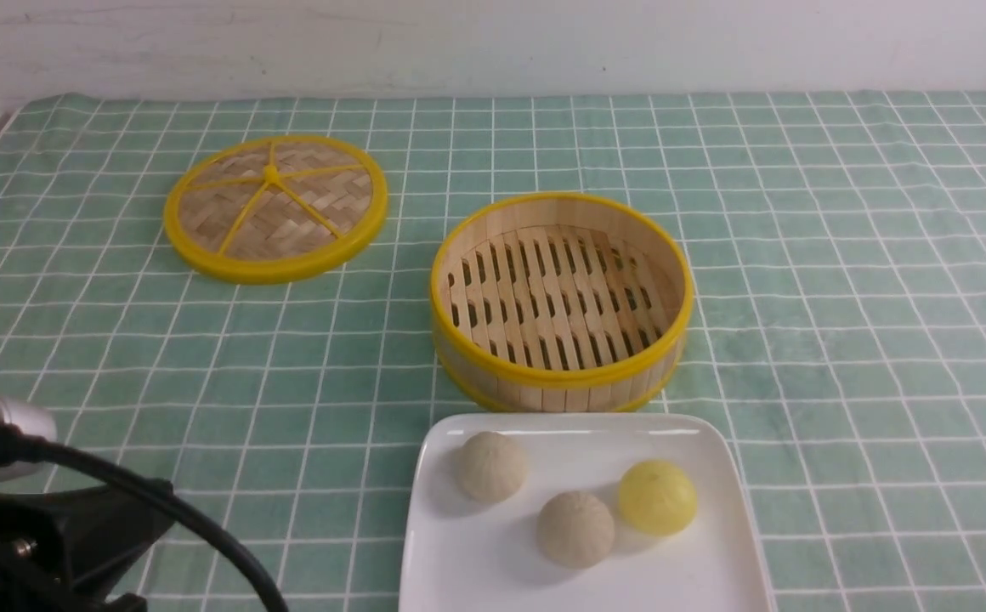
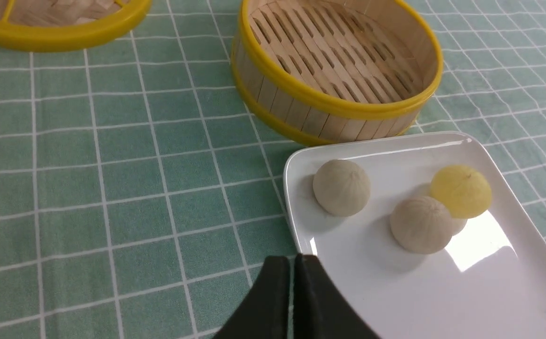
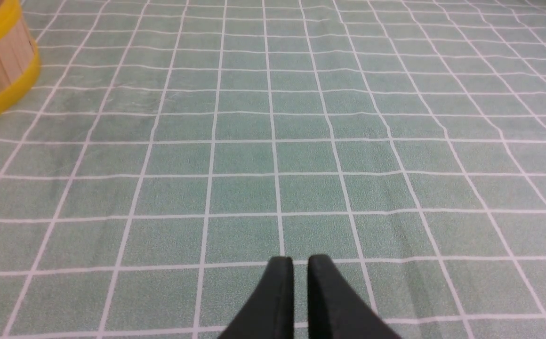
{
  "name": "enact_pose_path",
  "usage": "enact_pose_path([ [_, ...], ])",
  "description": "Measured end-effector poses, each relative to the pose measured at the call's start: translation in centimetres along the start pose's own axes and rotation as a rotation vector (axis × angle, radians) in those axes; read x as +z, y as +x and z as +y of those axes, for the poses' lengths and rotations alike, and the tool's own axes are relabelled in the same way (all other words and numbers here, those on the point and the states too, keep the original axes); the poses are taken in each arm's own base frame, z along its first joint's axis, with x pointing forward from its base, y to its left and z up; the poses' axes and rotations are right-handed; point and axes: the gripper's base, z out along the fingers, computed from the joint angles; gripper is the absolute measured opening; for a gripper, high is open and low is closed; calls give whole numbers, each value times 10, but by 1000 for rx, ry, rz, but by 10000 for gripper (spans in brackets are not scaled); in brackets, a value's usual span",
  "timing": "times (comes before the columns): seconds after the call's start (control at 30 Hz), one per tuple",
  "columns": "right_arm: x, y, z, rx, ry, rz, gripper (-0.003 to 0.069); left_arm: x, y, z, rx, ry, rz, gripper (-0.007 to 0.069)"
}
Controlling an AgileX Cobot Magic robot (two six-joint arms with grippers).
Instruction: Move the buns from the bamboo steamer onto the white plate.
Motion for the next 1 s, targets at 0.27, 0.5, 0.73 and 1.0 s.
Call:
enact_pose_path([
  [0.27, 0, 0, 0, 0, 0, 0, 83, 6, 7, 1, -23, 20, -29, 52],
  [0.5, 0, 0, 0, 0, 0, 0, 90, 4, 33, 18, -8, -23, -167, 55],
  [0.73, 0, 0, 0, 0, 0, 0, 99, 2, 77, 46, -24, -235, -277, 64],
  [1.0, 0, 0, 0, 0, 0, 0, 108, 5, 113, 66, -74, -456, -330, 73],
])
